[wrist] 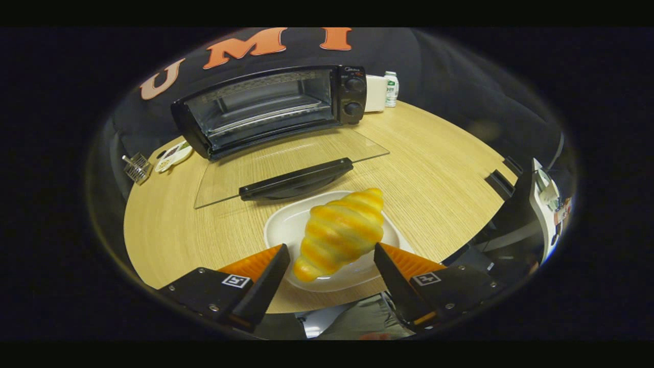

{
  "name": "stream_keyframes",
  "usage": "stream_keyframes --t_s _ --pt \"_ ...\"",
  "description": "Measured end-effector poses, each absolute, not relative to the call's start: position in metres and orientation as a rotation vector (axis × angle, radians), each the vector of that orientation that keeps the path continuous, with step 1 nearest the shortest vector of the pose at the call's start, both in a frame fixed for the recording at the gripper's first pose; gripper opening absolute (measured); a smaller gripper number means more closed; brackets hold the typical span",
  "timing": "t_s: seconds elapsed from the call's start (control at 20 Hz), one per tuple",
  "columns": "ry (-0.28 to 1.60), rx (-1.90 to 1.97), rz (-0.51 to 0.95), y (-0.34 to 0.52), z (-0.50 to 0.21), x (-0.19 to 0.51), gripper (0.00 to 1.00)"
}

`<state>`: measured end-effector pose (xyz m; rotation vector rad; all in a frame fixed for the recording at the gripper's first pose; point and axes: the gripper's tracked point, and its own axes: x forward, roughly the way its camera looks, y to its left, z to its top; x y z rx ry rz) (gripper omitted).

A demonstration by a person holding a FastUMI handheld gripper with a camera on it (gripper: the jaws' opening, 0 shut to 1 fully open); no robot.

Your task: Open the toaster oven, put the food inside, and close the toaster oven door.

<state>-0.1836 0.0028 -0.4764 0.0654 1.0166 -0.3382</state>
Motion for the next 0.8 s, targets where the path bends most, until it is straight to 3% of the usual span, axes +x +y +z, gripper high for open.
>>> stream_keyframes --t_s 0.3,0.35,0.45,0.65,0.8 --pt "1.033 0.089 -0.35 0.003 -0.484 -0.185 0.95" --pt "1.035 0.092 -0.354 0.003 -0.483 -0.186 0.89" --pt "1.019 0.104 -0.355 0.003 -0.481 -0.186 0.62" --pt "0.99 0.173 -0.338 0.004 -0.467 -0.182 0.46" --pt "0.943 0.228 -0.321 0.007 -0.444 -0.174 0.4"
